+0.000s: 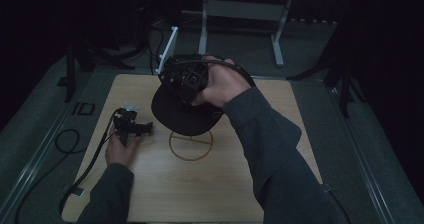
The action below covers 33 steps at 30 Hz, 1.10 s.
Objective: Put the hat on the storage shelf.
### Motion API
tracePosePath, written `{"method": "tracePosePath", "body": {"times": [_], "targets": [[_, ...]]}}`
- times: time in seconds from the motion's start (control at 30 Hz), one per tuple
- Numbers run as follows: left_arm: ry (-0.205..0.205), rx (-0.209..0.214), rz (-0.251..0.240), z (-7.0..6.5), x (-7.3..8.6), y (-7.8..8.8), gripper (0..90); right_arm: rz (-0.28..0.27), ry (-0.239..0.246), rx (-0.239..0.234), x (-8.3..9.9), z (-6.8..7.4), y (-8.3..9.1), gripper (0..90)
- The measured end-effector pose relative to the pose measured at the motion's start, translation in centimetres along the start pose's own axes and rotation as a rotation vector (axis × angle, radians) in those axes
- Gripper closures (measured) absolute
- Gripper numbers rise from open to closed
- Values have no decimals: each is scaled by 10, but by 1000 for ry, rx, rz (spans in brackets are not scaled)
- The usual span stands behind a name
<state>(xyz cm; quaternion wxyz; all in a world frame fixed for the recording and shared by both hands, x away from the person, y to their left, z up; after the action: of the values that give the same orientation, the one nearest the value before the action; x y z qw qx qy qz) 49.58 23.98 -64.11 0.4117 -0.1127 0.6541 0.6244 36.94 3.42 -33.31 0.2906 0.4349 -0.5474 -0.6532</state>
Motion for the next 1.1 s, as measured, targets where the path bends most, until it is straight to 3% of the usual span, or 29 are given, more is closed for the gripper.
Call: {"method": "tracePosePath", "body": {"times": [0.37, 0.8, 1.1], "targets": [[1, 1, -1, 0, 0, 0, 32, 29, 18, -53, -2, 10, -15, 775], [1, 0, -2, 0, 0, 0, 32, 101, 35, -62, -1, 15, -45, 764], [0, 3, 1, 0, 0, 0, 32, 114, 27, -81, 0, 14, -60, 741]]}}
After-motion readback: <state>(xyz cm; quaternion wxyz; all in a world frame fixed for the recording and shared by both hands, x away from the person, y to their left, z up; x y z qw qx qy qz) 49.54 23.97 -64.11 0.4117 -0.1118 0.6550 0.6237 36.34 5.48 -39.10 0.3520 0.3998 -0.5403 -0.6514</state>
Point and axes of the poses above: each handheld gripper's, and its own axes: y roughly backward along the jaws, x roughly out of its underside, z roughly to its left, the point moved 10 cm from there along -y, roughly forward along the jaws, and after that the axes turned 10 degrees about -y, right-handed, at the moved point
